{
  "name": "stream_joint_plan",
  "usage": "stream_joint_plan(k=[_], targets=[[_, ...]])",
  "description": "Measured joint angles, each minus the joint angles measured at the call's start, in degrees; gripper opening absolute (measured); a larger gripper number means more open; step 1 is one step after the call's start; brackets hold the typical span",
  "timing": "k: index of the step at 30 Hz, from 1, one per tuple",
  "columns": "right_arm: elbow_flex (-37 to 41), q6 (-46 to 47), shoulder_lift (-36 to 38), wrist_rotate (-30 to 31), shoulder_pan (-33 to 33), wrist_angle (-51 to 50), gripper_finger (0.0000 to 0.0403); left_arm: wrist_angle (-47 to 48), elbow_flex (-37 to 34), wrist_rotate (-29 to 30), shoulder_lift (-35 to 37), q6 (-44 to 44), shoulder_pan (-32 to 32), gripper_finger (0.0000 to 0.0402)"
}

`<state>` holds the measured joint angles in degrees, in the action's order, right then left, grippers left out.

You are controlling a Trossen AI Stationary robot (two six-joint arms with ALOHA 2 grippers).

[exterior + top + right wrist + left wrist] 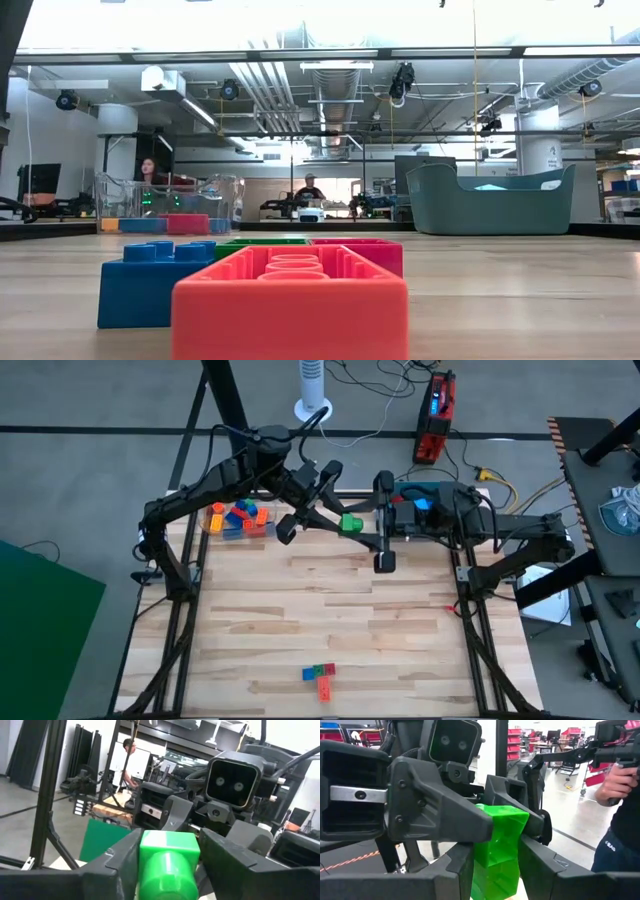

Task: Sort blocks by size
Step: Remove the big green game piece from transparent bin to blue bin

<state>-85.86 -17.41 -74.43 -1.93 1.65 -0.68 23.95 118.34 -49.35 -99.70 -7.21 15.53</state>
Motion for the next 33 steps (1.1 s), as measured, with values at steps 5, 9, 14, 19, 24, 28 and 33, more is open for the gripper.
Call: stream_joint_plan(k=[5, 9, 14, 19, 24, 28, 33], targets=[[0.0, 0.1, 0.1, 0.0, 0.1, -0.1, 0.0139, 0.0, 0.0, -0.1, 0.0, 0.2, 0.0, 0.0112], [0.0, 0.3, 0.2, -0.7, 0.1, -0.2, 0.0130, 0.0, 0.0, -1.2, 0.0, 0.2, 0.1, 0.0111], [0.0, 1.0, 0.2, -0.2, 0.1, -0.5, 0.0130, 0.3, 0.0, -0.7, 0.0, 0.8, 0.1, 0.0110], [0.1, 1.5, 1.4, 0.7, -0.2, -1.7, 0.0130, 1.5, 0.0, 1.3, 0.0, 3.3, 1.0, 0.0110], [0.1, 2.3, 2.9, 4.7, -0.6, -7.4, 0.0130, 5.6, 0.0, 3.1, 0.0, 3.6, 3.1, 0.0111], [-0.8, 3.4, 4.0, 13.2, -0.9, -15.3, 0.0130, 8.5, 0.2, 7.3, 0.3, 3.5, 5.6, 0.0111], [-0.9, 10.4, 4.0, 30.2, -3.5, -28.6, 0.0130, 12.8, 0.2, 17.2, 0.2, 3.7, 9.1, 0.0112]])
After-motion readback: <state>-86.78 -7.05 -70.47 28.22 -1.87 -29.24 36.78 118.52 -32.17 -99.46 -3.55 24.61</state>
